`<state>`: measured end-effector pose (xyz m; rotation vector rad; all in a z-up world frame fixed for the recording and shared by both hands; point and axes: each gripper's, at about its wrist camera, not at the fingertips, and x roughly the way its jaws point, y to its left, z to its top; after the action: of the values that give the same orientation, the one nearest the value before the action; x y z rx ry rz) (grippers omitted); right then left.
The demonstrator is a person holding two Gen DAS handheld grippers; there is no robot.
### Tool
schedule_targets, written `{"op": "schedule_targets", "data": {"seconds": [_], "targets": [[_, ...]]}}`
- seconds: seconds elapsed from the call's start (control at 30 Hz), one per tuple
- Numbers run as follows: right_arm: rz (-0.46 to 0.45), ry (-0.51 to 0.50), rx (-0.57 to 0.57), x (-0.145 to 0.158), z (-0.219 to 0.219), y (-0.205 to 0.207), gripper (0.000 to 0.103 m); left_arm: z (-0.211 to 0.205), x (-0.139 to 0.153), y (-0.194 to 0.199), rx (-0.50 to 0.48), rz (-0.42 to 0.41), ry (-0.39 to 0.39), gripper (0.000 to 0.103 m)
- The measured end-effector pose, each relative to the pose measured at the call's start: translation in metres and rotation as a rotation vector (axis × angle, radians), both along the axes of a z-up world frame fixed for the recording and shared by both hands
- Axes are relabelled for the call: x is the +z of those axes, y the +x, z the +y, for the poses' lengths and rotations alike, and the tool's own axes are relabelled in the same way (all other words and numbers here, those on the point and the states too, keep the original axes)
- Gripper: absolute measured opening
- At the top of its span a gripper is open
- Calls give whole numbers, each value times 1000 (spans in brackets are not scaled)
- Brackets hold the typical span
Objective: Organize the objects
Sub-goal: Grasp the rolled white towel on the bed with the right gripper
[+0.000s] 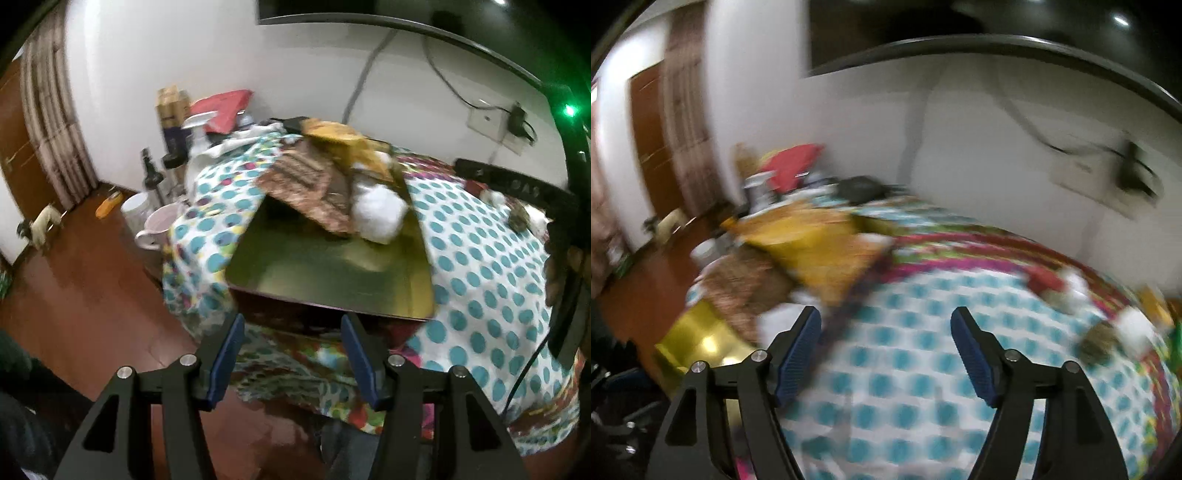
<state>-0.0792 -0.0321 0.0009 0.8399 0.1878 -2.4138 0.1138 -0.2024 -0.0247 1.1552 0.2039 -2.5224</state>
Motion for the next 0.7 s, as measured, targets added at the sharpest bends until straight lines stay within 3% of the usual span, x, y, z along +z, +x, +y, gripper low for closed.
{"op": "schedule_targets", "data": {"seconds": [0.17,0.33,0.47,0.7], "targets": [[13,8,-312,-8,105,-46,72,30,0,-14,-82,-13,-28,56],[3,53,-508,-20,181,-78,72,63,-3,-29,-157,-32,-65,56],[-56,64,-550,-36,206,-103,72,85,-7,-42,-194,-51,-94,56],[-82,111,-509,-58,193,-132,72,110,-5,-64,-247,-51,-115,56]]}}
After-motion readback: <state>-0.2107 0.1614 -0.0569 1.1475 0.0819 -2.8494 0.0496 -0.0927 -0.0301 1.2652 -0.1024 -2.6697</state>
